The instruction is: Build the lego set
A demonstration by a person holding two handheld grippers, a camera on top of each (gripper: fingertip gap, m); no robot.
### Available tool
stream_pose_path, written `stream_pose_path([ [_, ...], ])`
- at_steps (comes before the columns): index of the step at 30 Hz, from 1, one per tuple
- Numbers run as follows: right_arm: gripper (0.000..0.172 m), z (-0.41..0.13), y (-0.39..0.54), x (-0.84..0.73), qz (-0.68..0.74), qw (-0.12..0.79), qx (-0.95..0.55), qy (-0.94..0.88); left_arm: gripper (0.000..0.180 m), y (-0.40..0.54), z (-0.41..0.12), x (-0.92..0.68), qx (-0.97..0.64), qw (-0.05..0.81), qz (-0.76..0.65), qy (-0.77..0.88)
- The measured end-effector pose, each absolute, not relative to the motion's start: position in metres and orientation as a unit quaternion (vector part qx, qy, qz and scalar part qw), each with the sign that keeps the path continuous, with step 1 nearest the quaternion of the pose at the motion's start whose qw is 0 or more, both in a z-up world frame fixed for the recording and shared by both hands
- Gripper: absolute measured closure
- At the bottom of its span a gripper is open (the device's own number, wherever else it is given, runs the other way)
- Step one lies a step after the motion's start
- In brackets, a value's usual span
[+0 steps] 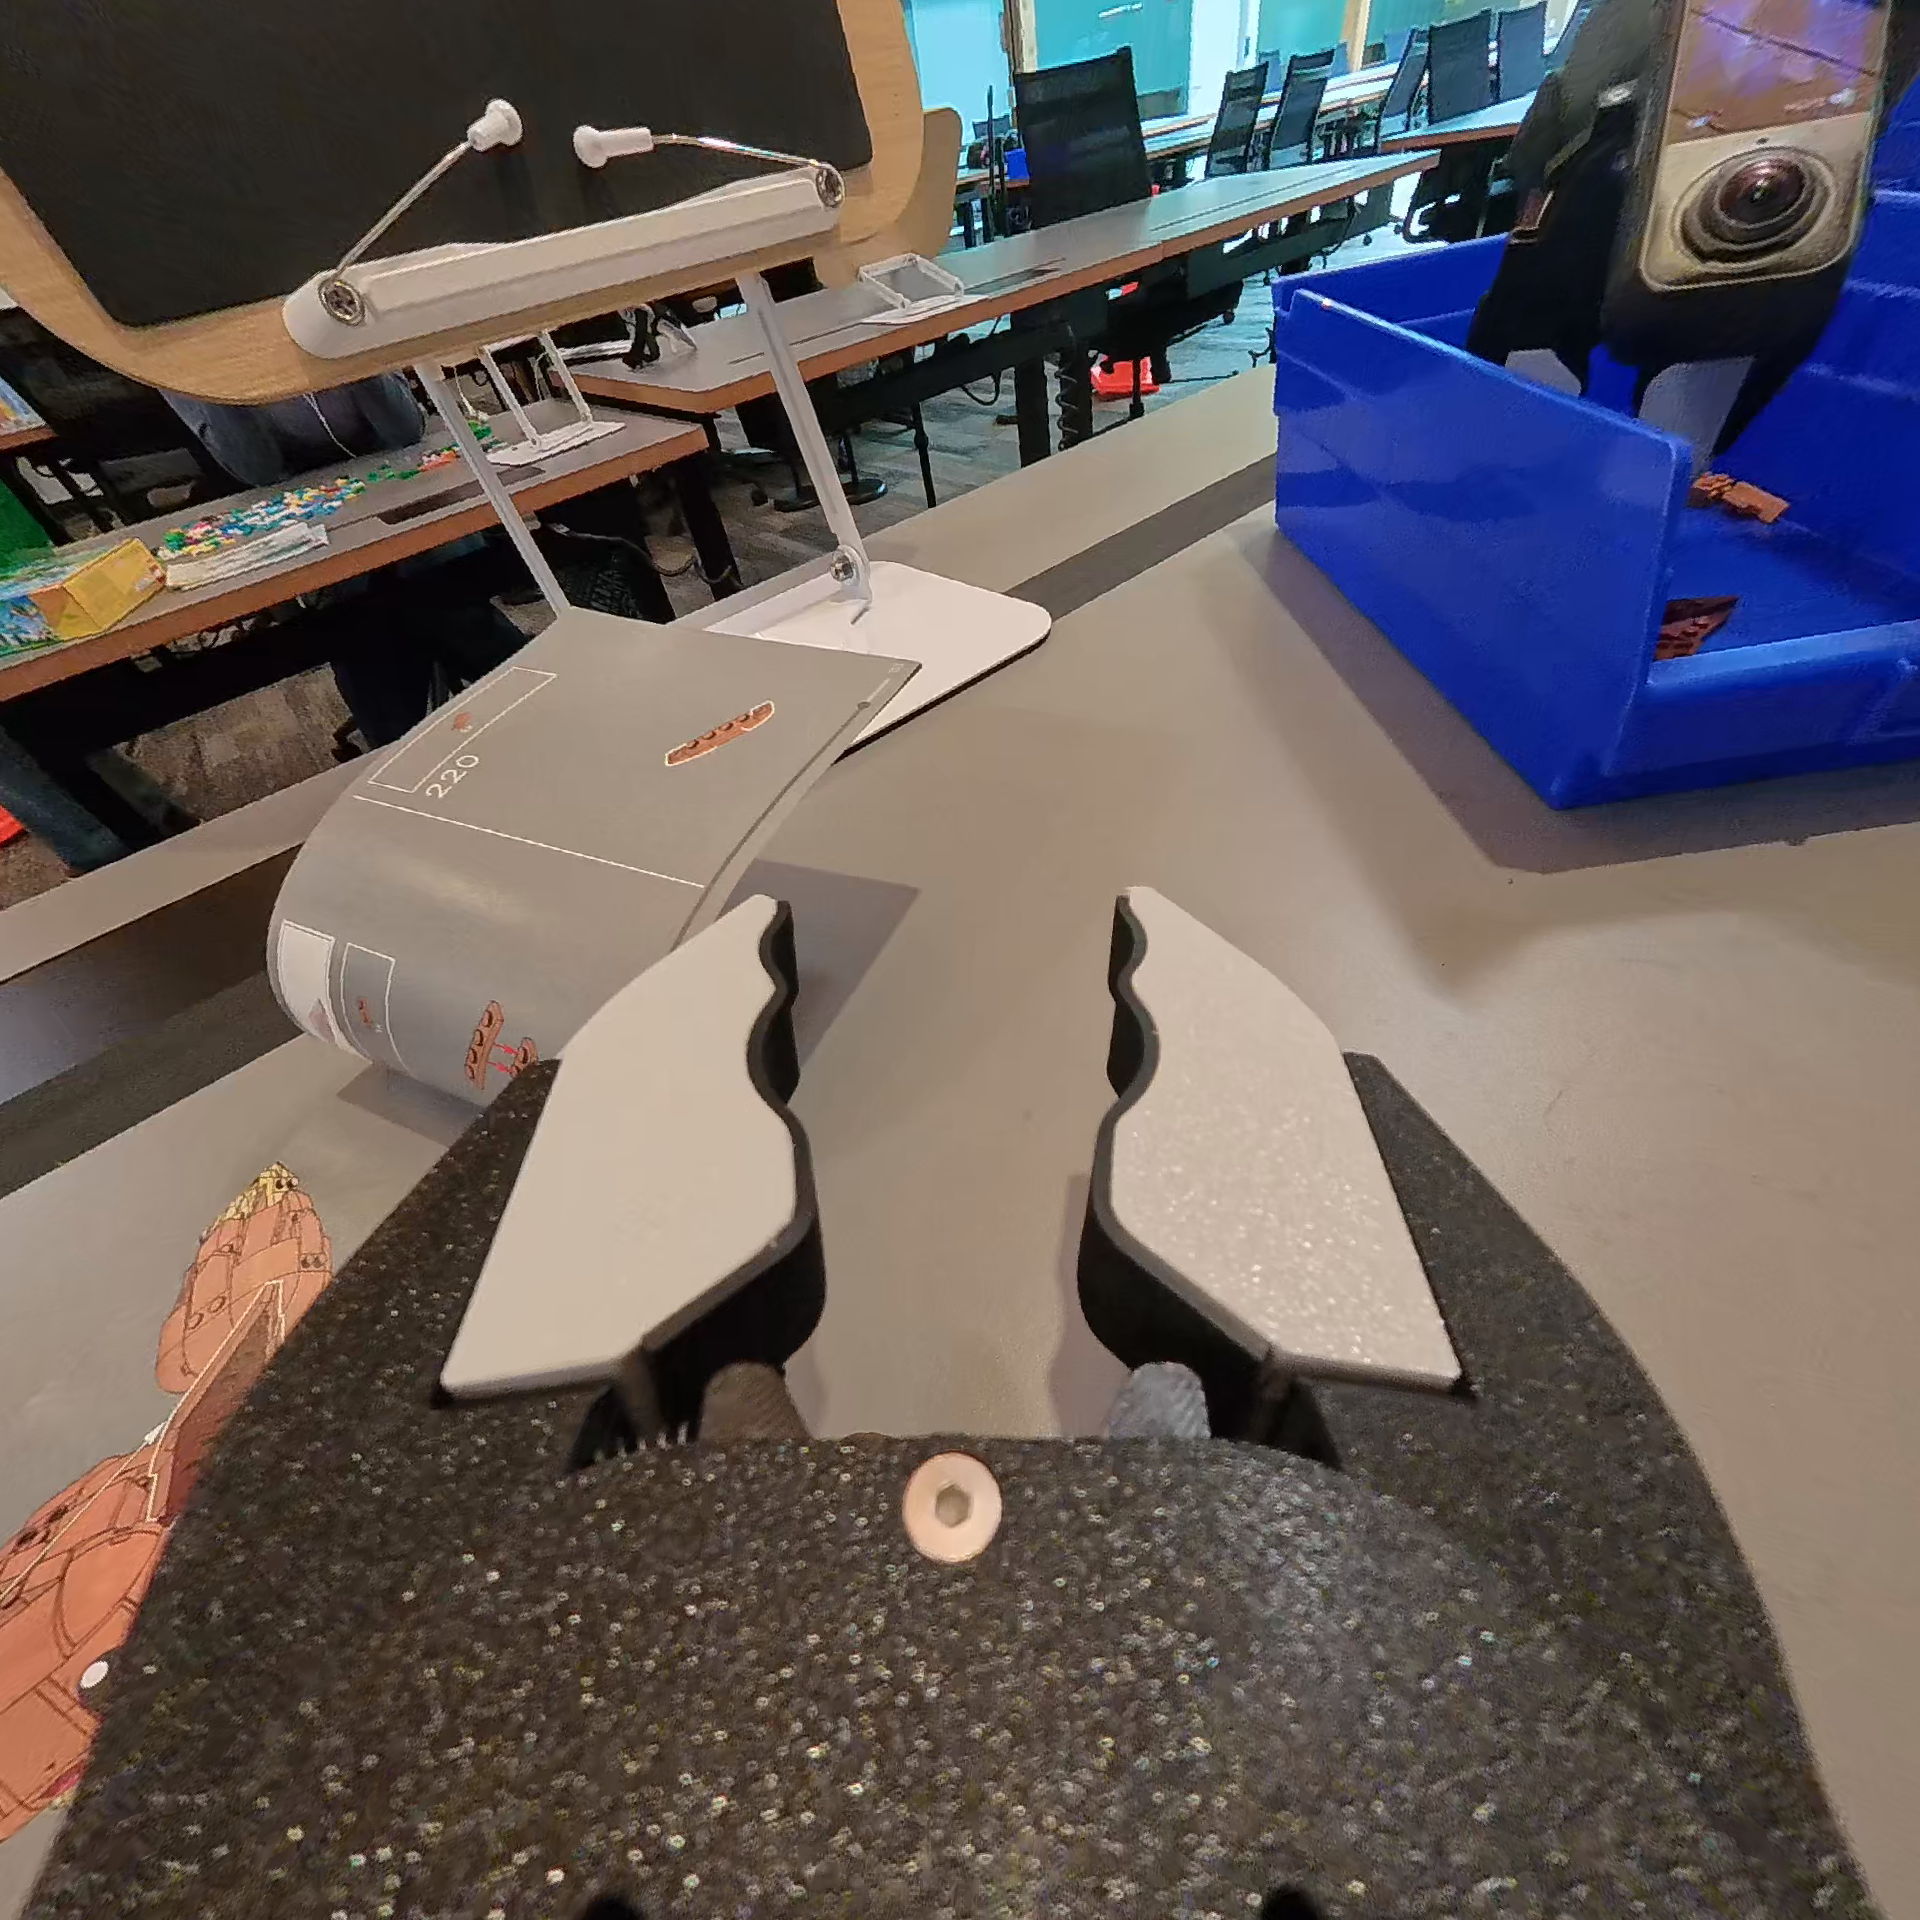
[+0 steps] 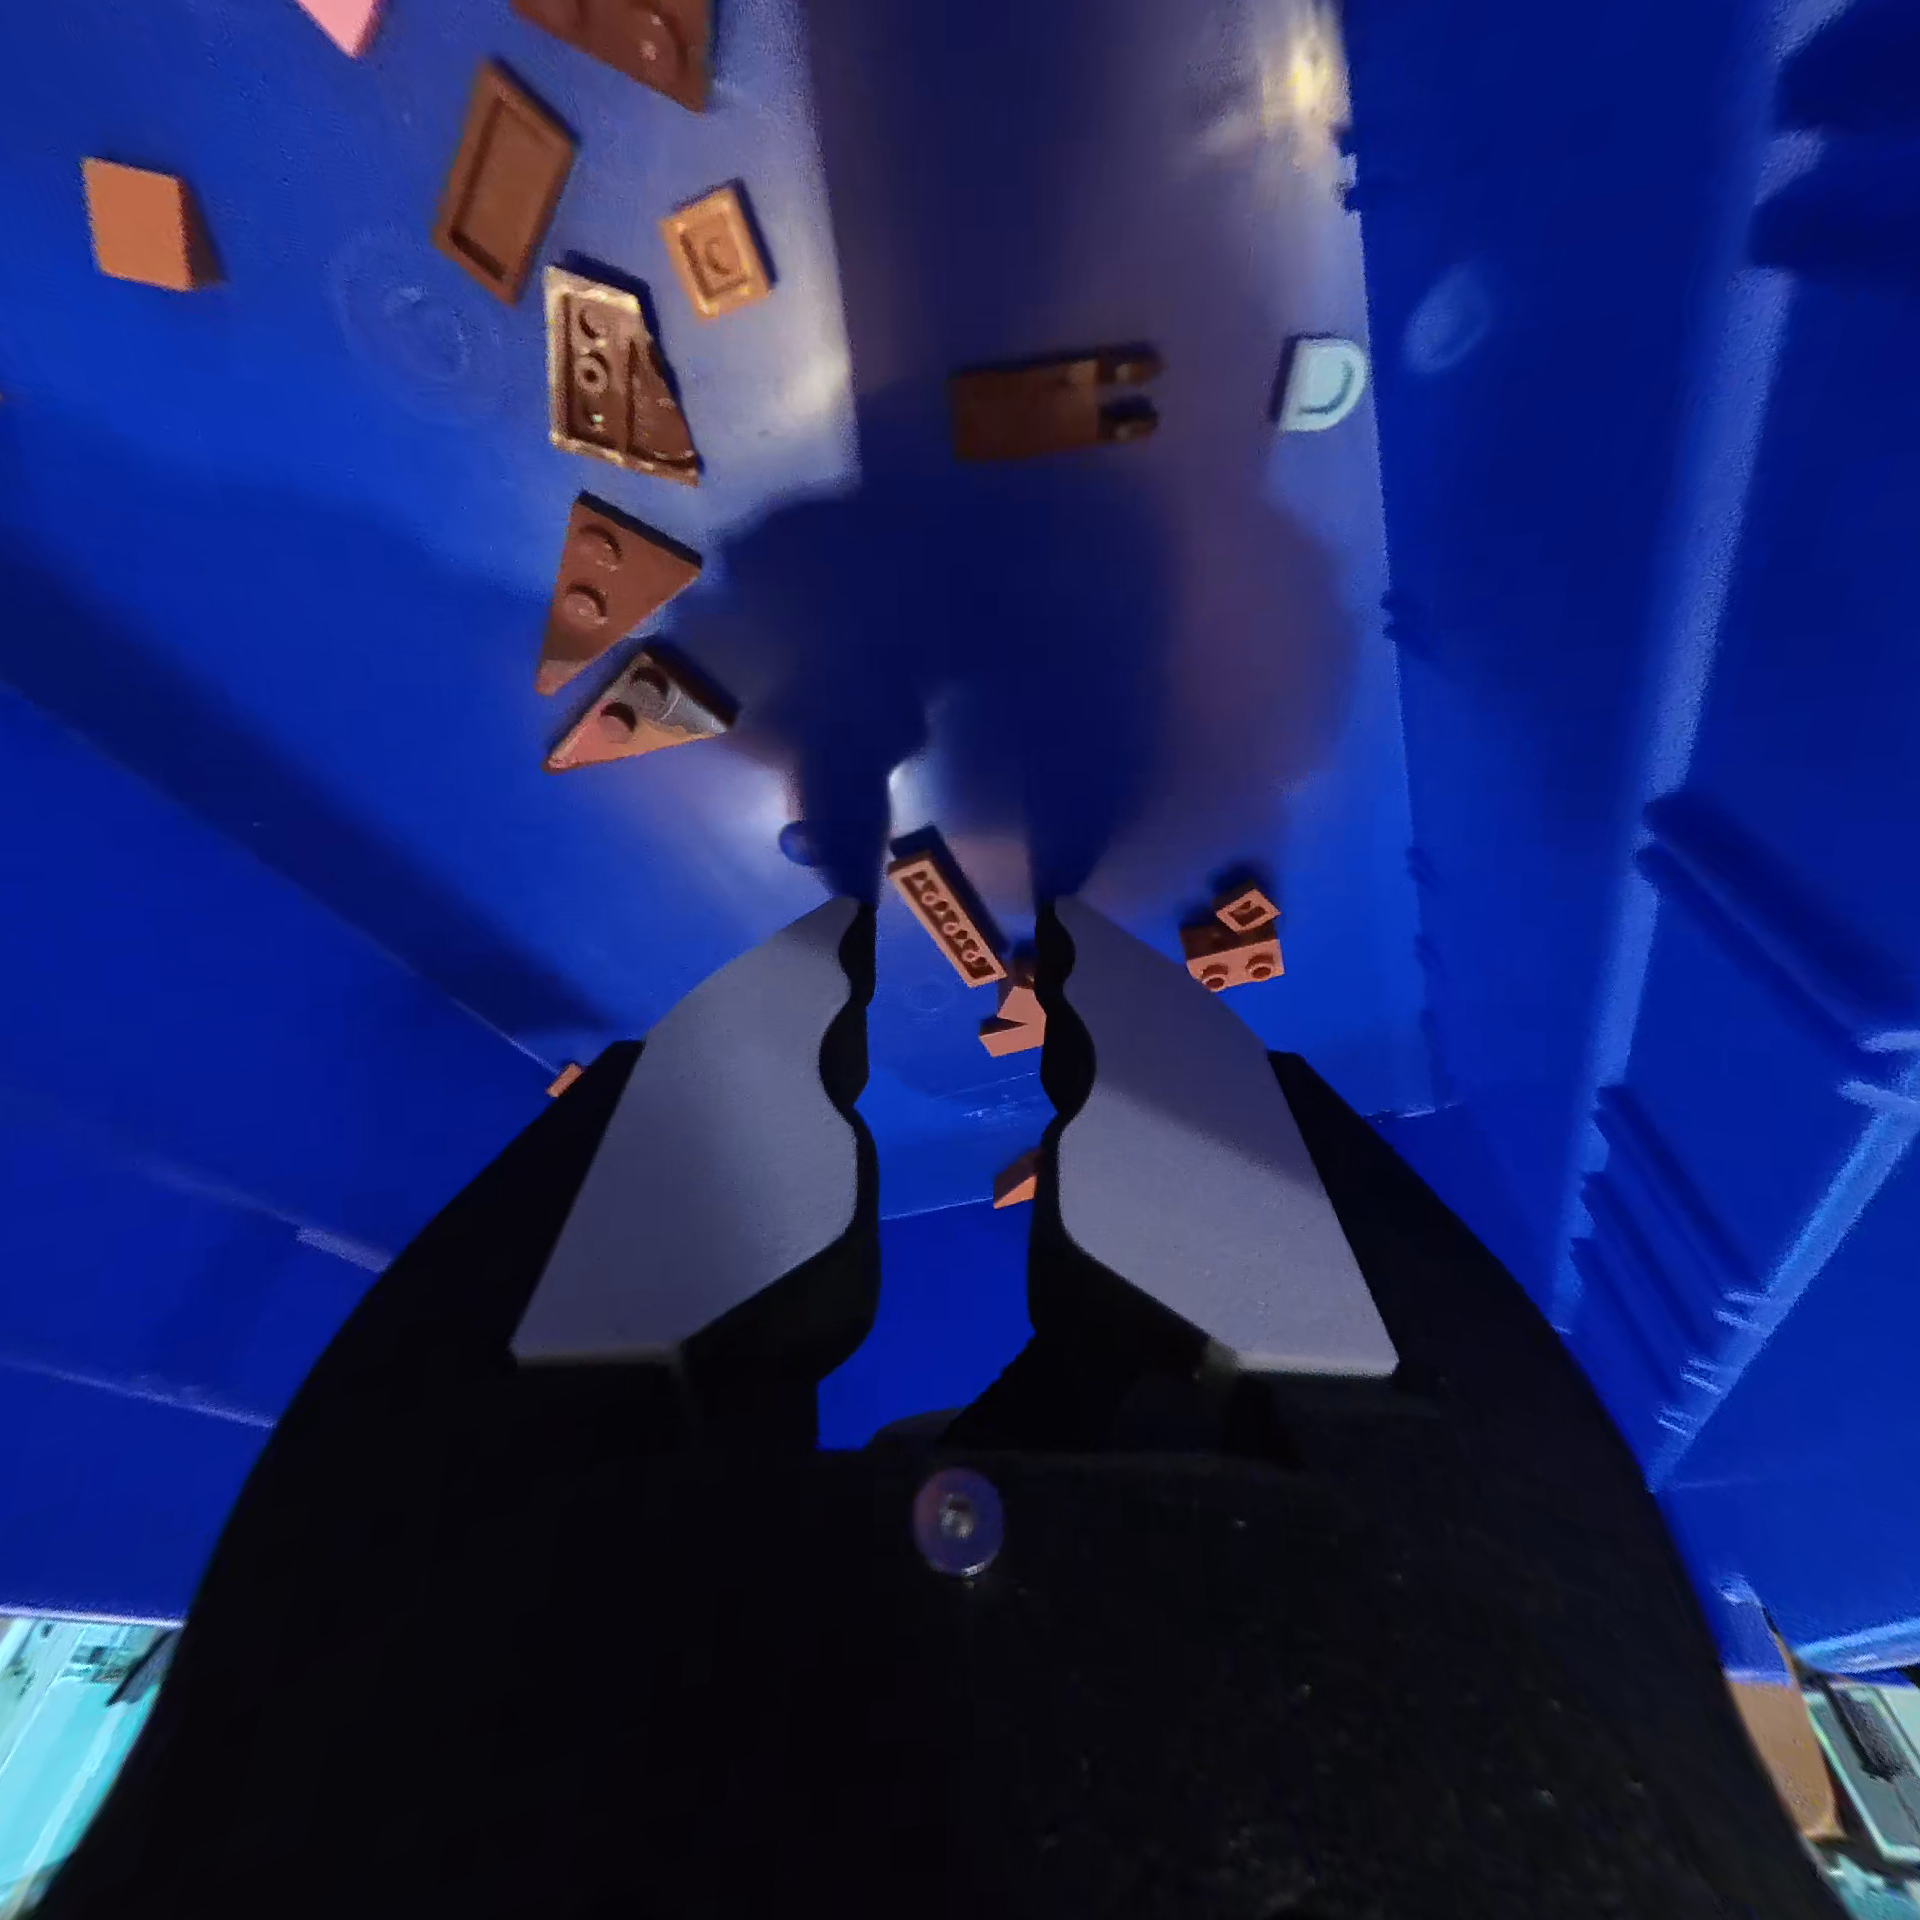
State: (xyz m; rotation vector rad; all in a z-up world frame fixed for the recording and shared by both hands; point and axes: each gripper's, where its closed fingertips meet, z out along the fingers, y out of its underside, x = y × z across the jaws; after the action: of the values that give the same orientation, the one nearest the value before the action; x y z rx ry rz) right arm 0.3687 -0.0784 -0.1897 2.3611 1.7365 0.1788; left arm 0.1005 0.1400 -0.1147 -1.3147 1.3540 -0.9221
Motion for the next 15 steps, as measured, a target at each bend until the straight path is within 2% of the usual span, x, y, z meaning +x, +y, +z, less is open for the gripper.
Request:
stream_pose_path([
  [2, 0.148, -0.190, -0.077, 0.369, 0.059, 0.103, 0.804, 0.583, 0.122, 0.140, -0.115, 0.101, -0.544, 0.497, -0.381, 0.559],
  [4, 0.163, -0.190, -0.078, 0.368, 0.054, 0.107, 0.808, 0.577, 0.122, 0.141, -0.115, 0.101, -0.545, 0.497, -0.381, 0.557],
  [11, 0.164, -0.182, -0.080, 0.363, 0.067, 0.103, 0.824, 0.552, 0.122, 0.142, -0.114, 0.100, -0.548, 0.496, -0.384, 0.552],
  [15, 0.164, -0.134, -0.070, 0.352, 0.098, 0.067, 0.840, 0.530, 0.123, 0.144, -0.114, 0.100, -0.553, 0.493, -0.389, 0.547],
])
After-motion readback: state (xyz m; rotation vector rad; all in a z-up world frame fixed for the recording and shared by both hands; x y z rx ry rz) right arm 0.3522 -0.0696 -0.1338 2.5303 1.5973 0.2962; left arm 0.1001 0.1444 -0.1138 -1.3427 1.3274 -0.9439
